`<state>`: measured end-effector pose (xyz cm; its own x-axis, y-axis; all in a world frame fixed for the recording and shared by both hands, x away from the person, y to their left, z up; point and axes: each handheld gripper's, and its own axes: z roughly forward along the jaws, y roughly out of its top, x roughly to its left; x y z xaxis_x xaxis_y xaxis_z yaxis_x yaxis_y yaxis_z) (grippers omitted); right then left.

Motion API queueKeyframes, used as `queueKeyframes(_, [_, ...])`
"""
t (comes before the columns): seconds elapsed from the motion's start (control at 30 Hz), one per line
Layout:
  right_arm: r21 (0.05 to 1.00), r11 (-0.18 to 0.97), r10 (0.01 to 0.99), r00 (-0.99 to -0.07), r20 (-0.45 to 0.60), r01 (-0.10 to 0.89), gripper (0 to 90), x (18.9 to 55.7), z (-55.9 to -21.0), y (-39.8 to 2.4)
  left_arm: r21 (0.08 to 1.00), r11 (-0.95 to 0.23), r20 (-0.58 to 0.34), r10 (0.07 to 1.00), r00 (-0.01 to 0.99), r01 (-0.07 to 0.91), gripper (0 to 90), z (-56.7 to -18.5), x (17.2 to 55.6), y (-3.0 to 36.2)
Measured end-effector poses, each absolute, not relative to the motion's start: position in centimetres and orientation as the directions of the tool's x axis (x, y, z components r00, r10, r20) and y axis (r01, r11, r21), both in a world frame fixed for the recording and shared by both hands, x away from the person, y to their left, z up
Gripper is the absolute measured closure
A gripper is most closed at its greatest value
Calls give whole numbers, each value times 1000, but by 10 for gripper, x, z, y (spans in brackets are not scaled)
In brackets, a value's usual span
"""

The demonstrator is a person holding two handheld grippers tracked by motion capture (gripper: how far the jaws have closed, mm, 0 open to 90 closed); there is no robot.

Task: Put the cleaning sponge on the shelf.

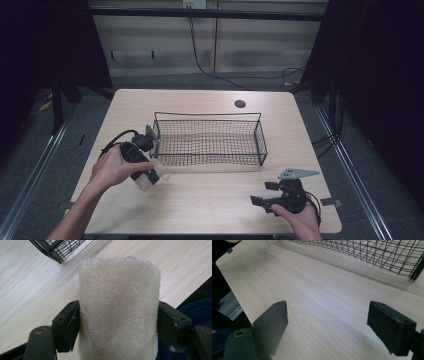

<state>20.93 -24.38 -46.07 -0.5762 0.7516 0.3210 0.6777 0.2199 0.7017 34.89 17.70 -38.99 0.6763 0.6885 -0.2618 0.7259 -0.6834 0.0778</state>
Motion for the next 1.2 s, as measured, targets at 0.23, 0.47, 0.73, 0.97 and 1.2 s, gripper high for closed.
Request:
queueKeyframes(0.23, [700, 219, 752, -575, 324, 680, 166, 210, -461, -244, 95, -668, -277, 694, 664, 738, 268, -381, 354, 179])
queueKeyframes(0.47, [699, 218, 751, -575, 325, 681, 164, 210, -461, -244, 105, -670, -271, 691, 670, 735, 267, -368, 357, 175])
queueKeyframes(0.73, [699, 218, 751, -575, 326, 681, 163, 210, -461, -244, 118, -677, -287, 677, 678, 726, 268, -356, 361, 176])
queueKeyframes(0.97, [699, 219, 751, -575, 324, 680, 163, 210, -461, -244, 123, -667, -302, 680, 668, 735, 268, -348, 366, 177])
queueKeyframes(1.2, [699, 218, 751, -575, 325, 681, 163, 210, -461, -244, 124, -667, -288, 684, 670, 734, 268, -338, 372, 171])
